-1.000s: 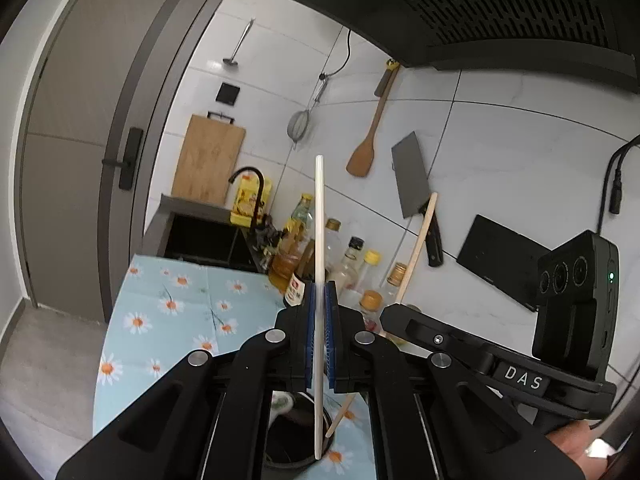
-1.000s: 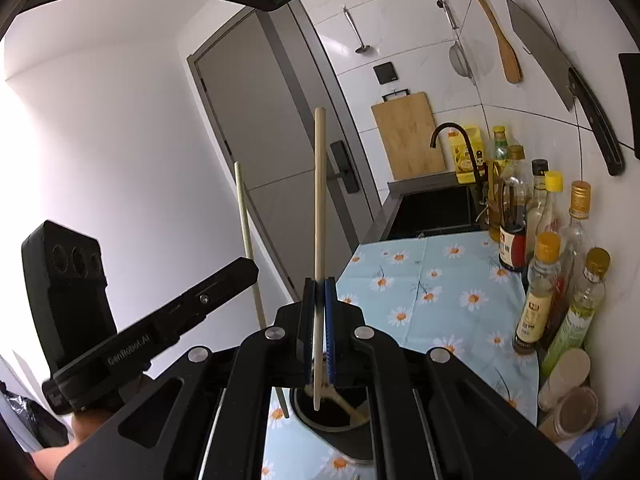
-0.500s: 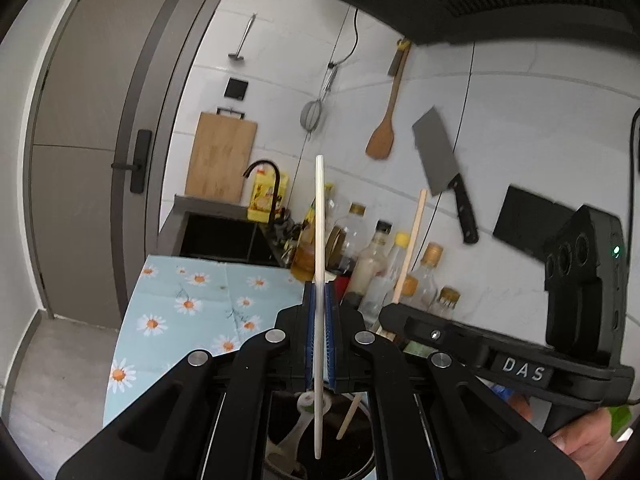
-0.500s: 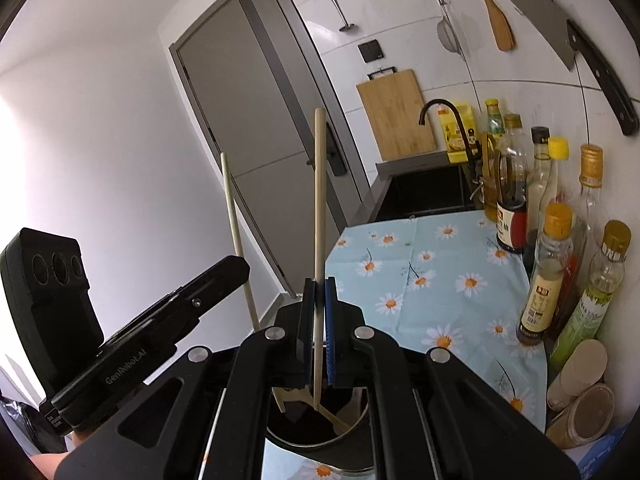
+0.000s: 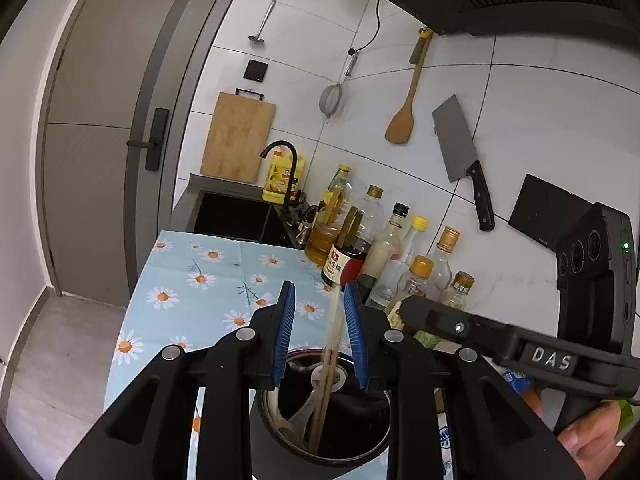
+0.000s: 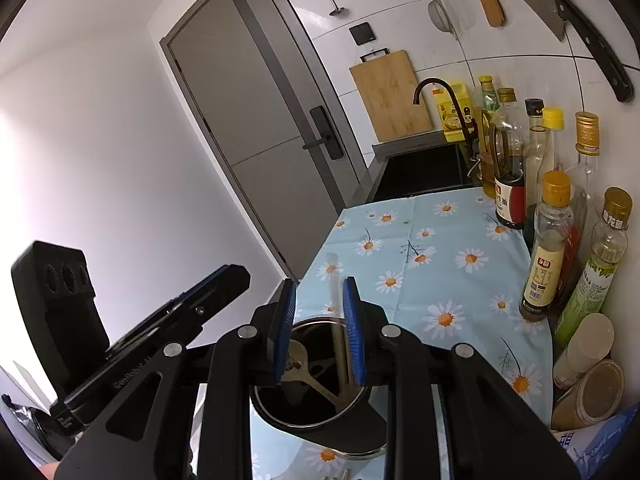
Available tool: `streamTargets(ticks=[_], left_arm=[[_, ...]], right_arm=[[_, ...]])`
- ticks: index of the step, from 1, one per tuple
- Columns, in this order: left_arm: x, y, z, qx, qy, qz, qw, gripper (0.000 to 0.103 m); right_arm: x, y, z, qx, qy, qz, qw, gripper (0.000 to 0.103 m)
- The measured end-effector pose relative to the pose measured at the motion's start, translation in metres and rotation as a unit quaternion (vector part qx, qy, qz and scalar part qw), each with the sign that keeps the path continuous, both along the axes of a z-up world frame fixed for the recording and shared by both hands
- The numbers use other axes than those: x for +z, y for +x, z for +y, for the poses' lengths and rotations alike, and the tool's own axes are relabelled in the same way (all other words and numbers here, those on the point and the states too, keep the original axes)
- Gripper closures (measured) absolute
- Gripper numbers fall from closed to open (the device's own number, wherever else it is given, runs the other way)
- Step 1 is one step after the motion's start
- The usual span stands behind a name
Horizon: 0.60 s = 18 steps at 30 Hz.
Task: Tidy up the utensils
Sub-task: 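Lift both chopsticks over the black holder and release them inside, then grasp the cream bear-print spoon by its orange-tipped handle with the right gripper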
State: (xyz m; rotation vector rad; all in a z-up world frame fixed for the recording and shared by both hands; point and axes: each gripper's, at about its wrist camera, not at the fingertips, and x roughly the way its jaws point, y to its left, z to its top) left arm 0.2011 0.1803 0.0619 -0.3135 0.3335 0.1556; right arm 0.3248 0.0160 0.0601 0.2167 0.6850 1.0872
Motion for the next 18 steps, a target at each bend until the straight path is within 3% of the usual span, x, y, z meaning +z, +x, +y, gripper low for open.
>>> streamTargets(ticks=[13, 18], left_arm=[[0.011, -0.035, -0.015, 0.010, -0.004, 0.007, 0.9999, 0.079], [0.004, -0.063, -0.022, 0.018, -0.016, 0.025, 0.9994, 0.079]], right_arm=[[0.013, -0.032, -0.030, 0.028, 0.004, -0.013, 1.000, 0.077], [0.003, -0.053, -0.039, 0.072, -0.030, -0.012, 0.997, 0.077]])
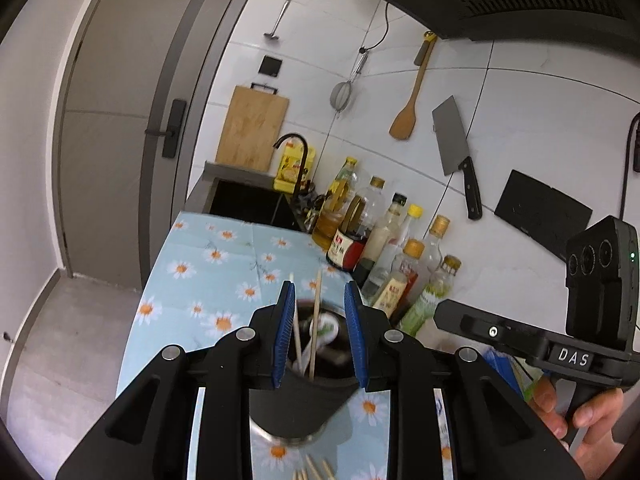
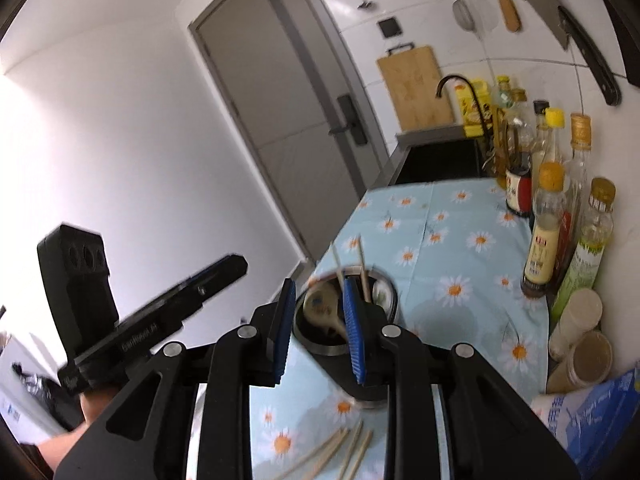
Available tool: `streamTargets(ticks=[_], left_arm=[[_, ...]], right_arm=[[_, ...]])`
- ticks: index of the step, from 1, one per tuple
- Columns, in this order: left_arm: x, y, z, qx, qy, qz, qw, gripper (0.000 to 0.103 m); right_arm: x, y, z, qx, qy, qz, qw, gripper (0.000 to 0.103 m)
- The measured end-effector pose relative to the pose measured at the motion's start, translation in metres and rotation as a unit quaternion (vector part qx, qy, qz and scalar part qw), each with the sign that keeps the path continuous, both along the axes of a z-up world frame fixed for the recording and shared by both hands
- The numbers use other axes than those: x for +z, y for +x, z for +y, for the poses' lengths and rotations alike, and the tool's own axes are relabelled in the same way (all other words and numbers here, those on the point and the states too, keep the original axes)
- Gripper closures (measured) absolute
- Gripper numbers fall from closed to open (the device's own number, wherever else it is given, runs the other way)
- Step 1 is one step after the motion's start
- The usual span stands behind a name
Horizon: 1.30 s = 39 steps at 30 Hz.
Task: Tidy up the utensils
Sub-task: 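Grasp the cream bear-print spoon by its orange-tipped handle with the right gripper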
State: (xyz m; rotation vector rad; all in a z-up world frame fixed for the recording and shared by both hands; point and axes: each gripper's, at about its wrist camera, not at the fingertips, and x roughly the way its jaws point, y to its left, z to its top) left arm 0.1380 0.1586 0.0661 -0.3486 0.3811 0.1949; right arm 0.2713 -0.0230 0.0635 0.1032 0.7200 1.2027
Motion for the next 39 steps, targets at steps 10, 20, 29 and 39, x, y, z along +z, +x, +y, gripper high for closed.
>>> streamTargets(ticks=[10, 20, 29, 39], left_arm=[[-0.039, -0.050, -0.012, 0.017, -0.031, 0.065, 0.9973, 0.079], [-0.077, -0.104, -0.019, 0.017, -0.055, 0.134, 0.9894, 0.079], [-0.104, -0.148, -0.018, -0.007, -0.080, 0.154, 0.9848, 0.079], [-0.123, -0.199, -0.003, -0.021, -0.118, 0.145, 0.9821, 0.079]], right_arm=[[-0.043, -0.042, 0.015, 0.106, -0.107, 0.009, 0.988, 0.077], [-0.088, -0.094, 0.040, 0.220, -0.248, -0.059, 0.942, 0.071], [-0.117, -0.158, 0.067, 0.386, -0.381, -0.159, 0.825, 0.066], [-0.177, -0.190, 0.103, 0.457, -0.526, -0.196, 0.690, 0.066]])
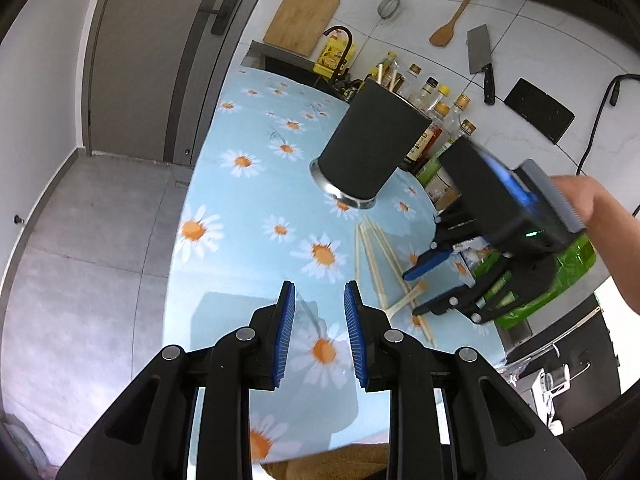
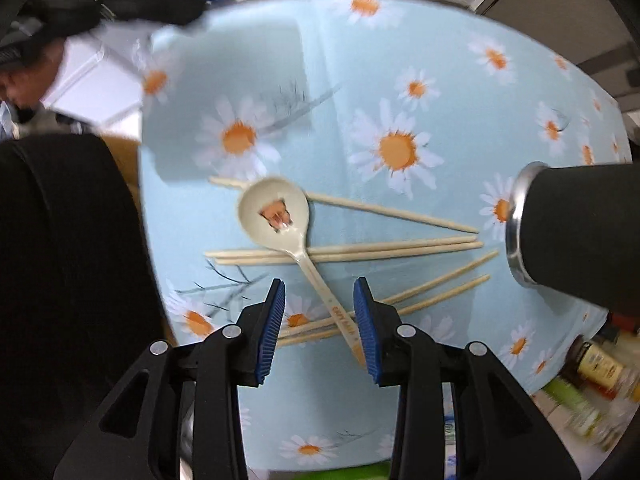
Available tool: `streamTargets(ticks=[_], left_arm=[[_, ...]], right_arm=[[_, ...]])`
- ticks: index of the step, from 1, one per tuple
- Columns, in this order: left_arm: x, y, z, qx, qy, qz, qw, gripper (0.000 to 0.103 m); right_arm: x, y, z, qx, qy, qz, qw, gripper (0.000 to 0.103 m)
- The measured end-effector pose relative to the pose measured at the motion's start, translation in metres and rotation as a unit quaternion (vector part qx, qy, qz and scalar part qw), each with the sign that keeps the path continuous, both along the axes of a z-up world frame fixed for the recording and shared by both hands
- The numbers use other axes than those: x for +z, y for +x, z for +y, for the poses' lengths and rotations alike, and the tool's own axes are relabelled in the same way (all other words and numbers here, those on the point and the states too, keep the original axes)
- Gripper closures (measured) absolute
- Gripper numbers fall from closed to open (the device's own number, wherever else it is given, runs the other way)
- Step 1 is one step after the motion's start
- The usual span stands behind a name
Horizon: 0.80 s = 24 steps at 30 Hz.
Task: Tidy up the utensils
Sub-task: 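Grasp the cream bear-print spoon by its orange-tipped handle with the right gripper, then lift the bear-print spoon with the right gripper while the left moves toward the chopsticks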
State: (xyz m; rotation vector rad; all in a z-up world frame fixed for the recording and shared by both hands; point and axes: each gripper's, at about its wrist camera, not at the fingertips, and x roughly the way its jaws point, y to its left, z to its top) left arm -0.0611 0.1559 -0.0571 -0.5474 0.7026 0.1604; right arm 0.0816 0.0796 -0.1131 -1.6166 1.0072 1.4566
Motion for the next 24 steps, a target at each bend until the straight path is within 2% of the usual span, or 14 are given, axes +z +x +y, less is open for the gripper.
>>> streamTargets(ticks=[6, 8, 10, 14, 24], left_arm=[[-0.010, -0.025, 0.013, 0.017, -0.020, 0.005, 0.9996, 0.079], [-0.012, -0.033, 0.017, 0.021, -0.035, -0.002, 0.9992, 0.079], [-0.012, -0.039, 0.020, 0.026, -0.033, -0.003, 0.9991, 0.079], [-0.015, -0.046, 0.026, 0.039, -0.041, -0.002, 0.9984, 0.079], [-0.022, -0.046, 0.025, 0.046, -0.049, 0.014, 0.9976, 0.079]], right_arm=[[-0.021, -0.013, 0.008, 0.038, -0.042, -0.017, 0.998, 0.067], [-0.023, -0.017, 0.008, 0.058, -0.054, -0.016, 0.997, 0.074], [-0.027, -0.021, 0.009, 0.070, -0.065, -0.017, 0.995, 0.083], [-0.038, -0.031, 0.011, 0.101, -0.086, -0.032, 0.991, 0.085], [-0.039, -0.036, 0.008, 0.139, -0.094, -0.018, 0.986, 0.095]])
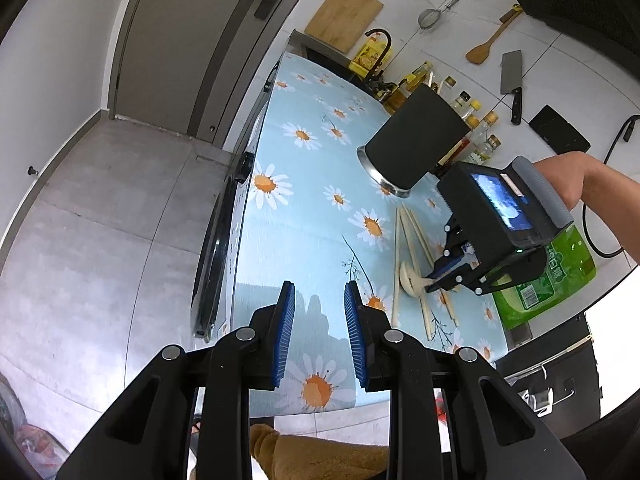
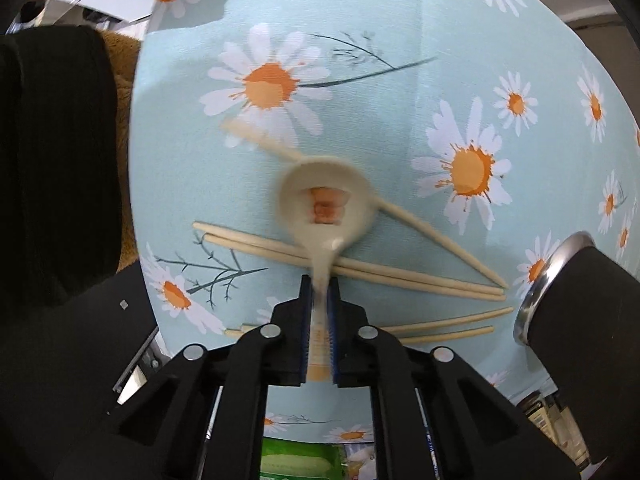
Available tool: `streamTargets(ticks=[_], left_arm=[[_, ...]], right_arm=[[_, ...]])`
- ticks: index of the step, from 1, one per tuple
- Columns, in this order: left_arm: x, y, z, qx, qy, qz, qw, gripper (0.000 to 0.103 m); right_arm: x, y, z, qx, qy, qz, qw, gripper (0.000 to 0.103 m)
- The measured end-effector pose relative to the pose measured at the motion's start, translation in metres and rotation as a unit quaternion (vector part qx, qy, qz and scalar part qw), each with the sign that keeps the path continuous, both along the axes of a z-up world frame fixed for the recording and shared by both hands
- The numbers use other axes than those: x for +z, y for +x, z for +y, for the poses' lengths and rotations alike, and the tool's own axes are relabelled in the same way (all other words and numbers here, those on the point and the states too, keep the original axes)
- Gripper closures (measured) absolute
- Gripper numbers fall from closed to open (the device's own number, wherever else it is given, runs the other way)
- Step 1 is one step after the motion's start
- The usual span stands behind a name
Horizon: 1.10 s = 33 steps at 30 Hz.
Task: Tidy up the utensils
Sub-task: 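Lift the bear-print spoon with the right gripper while the left moves toward the chopsticks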
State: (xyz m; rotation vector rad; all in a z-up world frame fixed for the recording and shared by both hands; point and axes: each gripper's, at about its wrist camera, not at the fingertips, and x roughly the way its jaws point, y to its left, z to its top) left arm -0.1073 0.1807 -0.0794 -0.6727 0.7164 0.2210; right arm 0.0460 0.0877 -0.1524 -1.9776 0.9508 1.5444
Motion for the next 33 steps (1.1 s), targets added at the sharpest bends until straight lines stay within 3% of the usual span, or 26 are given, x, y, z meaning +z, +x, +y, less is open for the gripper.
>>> streamTargets(ticks=[7, 12, 15, 19, 24, 30, 33], left_arm=[[0.001, 0.015, -0.003, -0.018, 0.007, 0.008, 0.9998, 0.079], [0.002, 0.033, -0.007, -0.041, 0.014, 0.015, 0.9989, 0.079], [0.003, 0.048, -0.012, -0.053, 0.033, 0.036, 0.9974, 0.079], [0.002, 0.071, -0.016, -0.077, 0.033, 0.052, 0.9952, 0.079], [0.000, 0.113, -0.024, -0.128, 0.036, 0.083, 0.9876, 0.079], [-0.005, 0.162, -0.037, -0.179, 0.036, 0.119, 0.9760, 0.079], [-0.008, 0.181, -0.047, -0.200, 0.050, 0.144, 0.9679, 0.079]], right_arm=[[0.012, 0.007, -0.006, -0.016, 0.008, 0.019, 1.000, 0.095], [0.031, 0.019, -0.015, -0.062, 0.028, 0.037, 0.997, 0.095], [0.047, 0.036, -0.017, -0.111, 0.055, 0.052, 0.991, 0.095], [0.060, 0.069, -0.013, -0.190, 0.093, 0.080, 0.974, 0.095], [0.089, 0.102, -0.029, -0.298, 0.148, 0.129, 0.934, 0.095], [0.112, 0.143, -0.065, -0.425, 0.221, 0.174, 0.860, 0.095], [0.118, 0.151, -0.090, -0.485, 0.258, 0.197, 0.812, 0.095]])
